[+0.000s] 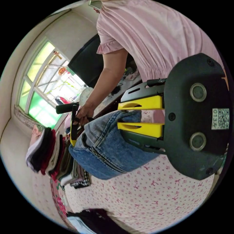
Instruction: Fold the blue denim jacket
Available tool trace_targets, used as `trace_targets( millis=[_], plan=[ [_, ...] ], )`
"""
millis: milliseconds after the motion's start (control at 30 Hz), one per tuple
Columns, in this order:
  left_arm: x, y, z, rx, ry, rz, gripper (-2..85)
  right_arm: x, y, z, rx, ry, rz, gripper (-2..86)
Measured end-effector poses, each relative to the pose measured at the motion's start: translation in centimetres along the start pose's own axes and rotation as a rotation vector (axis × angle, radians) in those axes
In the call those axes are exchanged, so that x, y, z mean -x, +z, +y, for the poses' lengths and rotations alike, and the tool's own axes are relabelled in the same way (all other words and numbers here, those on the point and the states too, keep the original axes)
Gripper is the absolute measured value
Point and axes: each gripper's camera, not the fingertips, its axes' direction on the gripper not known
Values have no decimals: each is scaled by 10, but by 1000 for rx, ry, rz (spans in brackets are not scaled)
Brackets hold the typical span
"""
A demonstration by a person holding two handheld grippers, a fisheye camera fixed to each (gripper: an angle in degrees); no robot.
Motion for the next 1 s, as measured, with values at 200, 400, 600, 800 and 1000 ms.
trace_targets(
  millis=[200, 400, 600, 800, 1000],
  plan=[
    [-59, 200, -51, 230, 131, -86, 88, -91, -78, 122, 50, 335, 78, 23],
    [-73, 275, -48, 324, 131, -153, 105, -100, -146, 205, -77, 568, 113, 69],
    [-109, 215, -51, 235, 193, -113, 106, -31, -174, 214, -41, 568, 51, 142],
    [4, 125, -13, 44, -202, -349, 119, 9, -155, 220, 91, 637, 66, 132],
    [50, 136, -8, 95, -244, -260, 116, 30, -173, 192, 138, 545, 109, 44]
  ],
)
